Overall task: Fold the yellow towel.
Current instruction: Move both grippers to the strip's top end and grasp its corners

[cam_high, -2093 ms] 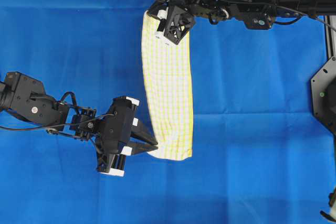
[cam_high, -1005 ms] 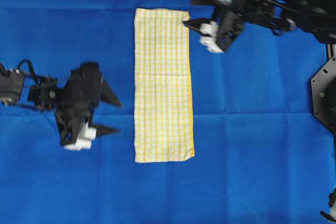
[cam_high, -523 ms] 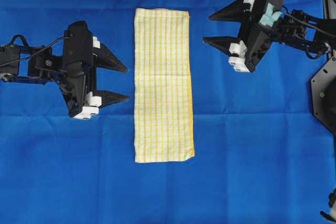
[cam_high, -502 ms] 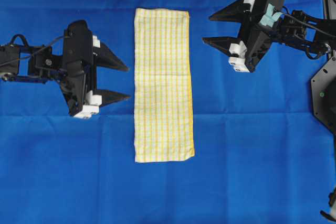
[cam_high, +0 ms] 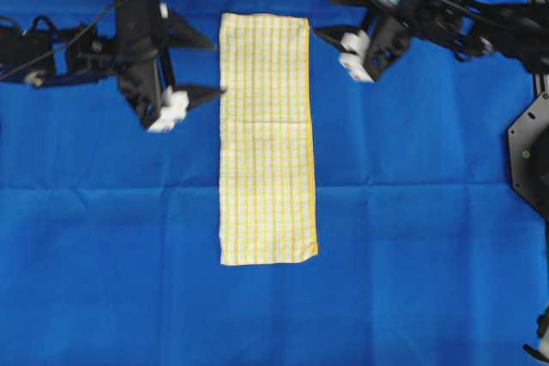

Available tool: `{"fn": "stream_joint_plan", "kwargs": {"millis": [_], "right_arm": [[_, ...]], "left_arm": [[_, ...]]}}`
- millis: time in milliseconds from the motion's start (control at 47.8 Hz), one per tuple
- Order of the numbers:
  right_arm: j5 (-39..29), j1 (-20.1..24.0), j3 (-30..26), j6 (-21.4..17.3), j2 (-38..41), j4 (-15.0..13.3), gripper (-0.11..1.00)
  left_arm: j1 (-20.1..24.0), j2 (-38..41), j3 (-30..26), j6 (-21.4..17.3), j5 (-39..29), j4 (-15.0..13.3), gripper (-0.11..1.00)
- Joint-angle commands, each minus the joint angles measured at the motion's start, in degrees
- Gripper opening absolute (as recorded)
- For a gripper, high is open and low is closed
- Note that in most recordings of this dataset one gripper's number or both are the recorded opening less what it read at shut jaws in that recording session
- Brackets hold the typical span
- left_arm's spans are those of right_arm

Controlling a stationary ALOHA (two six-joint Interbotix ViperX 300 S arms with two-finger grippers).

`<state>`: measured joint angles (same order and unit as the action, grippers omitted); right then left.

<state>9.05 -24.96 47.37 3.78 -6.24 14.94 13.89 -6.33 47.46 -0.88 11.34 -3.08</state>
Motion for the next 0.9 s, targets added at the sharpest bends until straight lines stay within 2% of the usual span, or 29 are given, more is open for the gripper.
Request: {"fn": "stream_joint_plan", "kwargs": {"millis": [0, 272, 586, 733, 879], "right_arm": [[0.3, -1.3, -3.3, -0.1, 3.2, 0.2, 0.71], [0.2, -3.2, -8.2, -0.2, 13.3, 1.3, 0.75], [0.2, -3.4, -10.3, -0.2, 18.4, 5.8, 0.74], [0.2, -3.3, -10.3, -0.2, 18.9, 7.6, 0.74], [0.2, -3.3, -10.5, -0.2, 20.1, 9.1, 0.73]], "left_arm": [[3.1, 2.4, -2.0, -0.5, 2.5, 0.1, 0.87], [8.1, 12.2, -5.7, -0.5, 5.8, 0.2, 0.87], [11.3, 20.1, -8.6, -0.1, 9.0, -0.1, 0.85], [11.4, 22.3, -9.8, -0.1, 9.5, -0.1, 0.78], [11.4, 24.3, -10.5, -0.1, 10.5, -0.1, 0.65]]}}
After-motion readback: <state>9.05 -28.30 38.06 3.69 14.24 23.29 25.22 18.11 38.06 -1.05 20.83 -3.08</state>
